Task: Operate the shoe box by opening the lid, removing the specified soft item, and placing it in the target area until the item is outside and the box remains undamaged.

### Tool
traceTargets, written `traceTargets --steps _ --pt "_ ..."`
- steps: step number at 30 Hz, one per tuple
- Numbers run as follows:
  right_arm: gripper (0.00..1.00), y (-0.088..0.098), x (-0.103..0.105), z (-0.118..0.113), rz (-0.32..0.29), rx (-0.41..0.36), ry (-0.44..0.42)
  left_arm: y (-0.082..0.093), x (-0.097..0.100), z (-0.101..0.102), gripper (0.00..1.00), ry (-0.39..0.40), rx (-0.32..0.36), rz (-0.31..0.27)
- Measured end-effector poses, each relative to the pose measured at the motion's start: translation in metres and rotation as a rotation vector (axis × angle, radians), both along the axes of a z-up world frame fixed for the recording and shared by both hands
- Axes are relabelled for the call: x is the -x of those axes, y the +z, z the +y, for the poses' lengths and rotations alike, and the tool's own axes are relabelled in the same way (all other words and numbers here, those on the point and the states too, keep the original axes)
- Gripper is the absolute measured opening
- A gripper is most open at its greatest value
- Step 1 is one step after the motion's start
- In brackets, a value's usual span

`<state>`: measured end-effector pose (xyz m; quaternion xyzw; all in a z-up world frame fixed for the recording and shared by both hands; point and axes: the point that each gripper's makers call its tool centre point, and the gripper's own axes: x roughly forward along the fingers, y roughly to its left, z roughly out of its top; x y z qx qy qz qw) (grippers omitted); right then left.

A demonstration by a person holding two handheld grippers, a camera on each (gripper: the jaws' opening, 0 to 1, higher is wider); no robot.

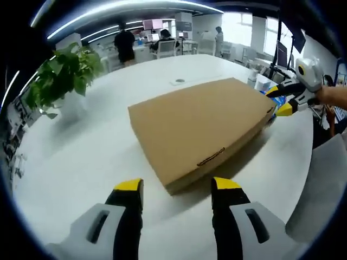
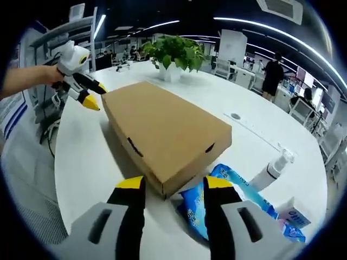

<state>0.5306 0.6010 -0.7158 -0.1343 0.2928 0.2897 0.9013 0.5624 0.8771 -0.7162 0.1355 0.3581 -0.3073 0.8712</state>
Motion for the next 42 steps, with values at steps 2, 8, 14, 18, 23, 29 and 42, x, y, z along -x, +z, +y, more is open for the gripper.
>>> traceTargets --steps 2,8,14,18,23,29,42 --pt "0.44 0.004 0.006 -0.007 -0.014 0.005 -0.012 0.006 0.007 0.001 0.51 0.033 0.025 -0.023" --pt "0.52 0.017 0.027 -0.033 -0.038 -0.002 -0.081 0.022 0.034 0.002 0.56 0.07 0.055 -0.056" --pt "0.62 0.029 0.056 -0.062 -0.054 -0.046 -0.192 0.04 0.061 -0.005 0.61 0.084 0.07 -0.096" --pt "0.67 0.032 0.077 -0.08 -0.056 -0.044 -0.241 0.048 0.08 -0.015 0.68 0.117 0.131 -0.115" --pt "0.72 0.034 0.098 -0.094 -0.061 -0.03 -0.271 0.048 0.097 -0.021 0.75 0.119 0.125 -0.119" --pt "0.82 0.049 0.119 -0.106 -0.126 -0.019 -0.307 0.059 0.12 -0.027 0.82 0.135 0.176 -0.134" --pt "0.94 0.062 0.157 -0.105 -0.158 -0.07 -0.341 0.073 0.152 -0.008 1.0 0.151 0.149 -0.237"
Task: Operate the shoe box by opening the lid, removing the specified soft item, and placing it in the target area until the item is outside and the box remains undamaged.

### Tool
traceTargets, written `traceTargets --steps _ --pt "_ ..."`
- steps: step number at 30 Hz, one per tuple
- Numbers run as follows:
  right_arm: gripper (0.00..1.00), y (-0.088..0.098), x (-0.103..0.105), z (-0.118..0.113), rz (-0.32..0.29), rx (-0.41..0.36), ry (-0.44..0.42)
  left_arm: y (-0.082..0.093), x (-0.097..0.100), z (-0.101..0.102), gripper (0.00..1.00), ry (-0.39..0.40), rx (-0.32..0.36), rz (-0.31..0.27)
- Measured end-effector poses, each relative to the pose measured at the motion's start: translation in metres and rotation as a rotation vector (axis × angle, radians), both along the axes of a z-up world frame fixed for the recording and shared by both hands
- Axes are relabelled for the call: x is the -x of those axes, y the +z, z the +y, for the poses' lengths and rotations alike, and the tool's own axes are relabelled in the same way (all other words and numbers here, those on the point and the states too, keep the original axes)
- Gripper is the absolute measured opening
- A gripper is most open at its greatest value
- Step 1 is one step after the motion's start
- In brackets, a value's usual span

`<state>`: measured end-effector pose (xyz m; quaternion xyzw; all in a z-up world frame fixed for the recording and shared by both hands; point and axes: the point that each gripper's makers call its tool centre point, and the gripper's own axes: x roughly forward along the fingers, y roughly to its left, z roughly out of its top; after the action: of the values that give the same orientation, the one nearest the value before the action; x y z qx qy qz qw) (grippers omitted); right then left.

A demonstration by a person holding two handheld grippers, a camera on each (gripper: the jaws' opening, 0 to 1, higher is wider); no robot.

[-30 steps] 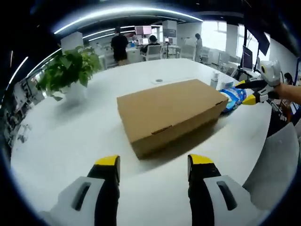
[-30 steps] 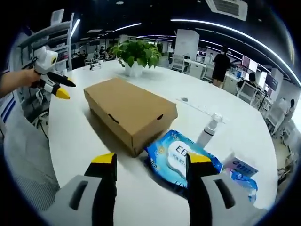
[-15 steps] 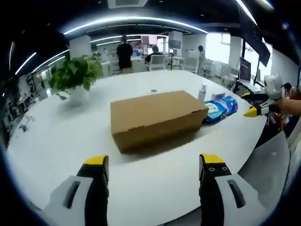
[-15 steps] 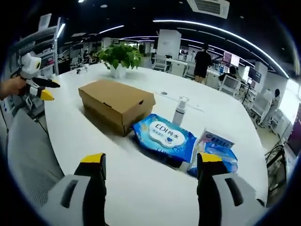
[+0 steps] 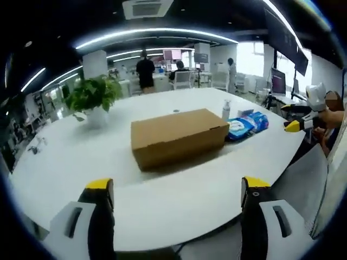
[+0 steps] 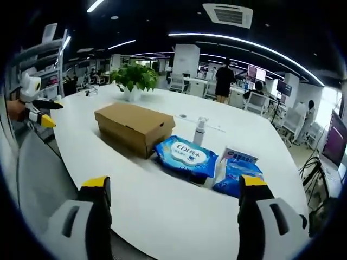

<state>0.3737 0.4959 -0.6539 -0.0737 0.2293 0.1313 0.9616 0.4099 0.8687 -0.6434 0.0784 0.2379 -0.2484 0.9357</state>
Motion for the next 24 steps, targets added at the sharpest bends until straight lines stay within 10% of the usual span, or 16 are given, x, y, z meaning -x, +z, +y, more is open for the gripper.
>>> traceTargets --steps 24 --pt "0.93 -0.005 0.012 -0.004 0.004 0.0 -0.037 -0.001 -0.008 -0.012 1.0 -0.038 -0.017 -0.012"
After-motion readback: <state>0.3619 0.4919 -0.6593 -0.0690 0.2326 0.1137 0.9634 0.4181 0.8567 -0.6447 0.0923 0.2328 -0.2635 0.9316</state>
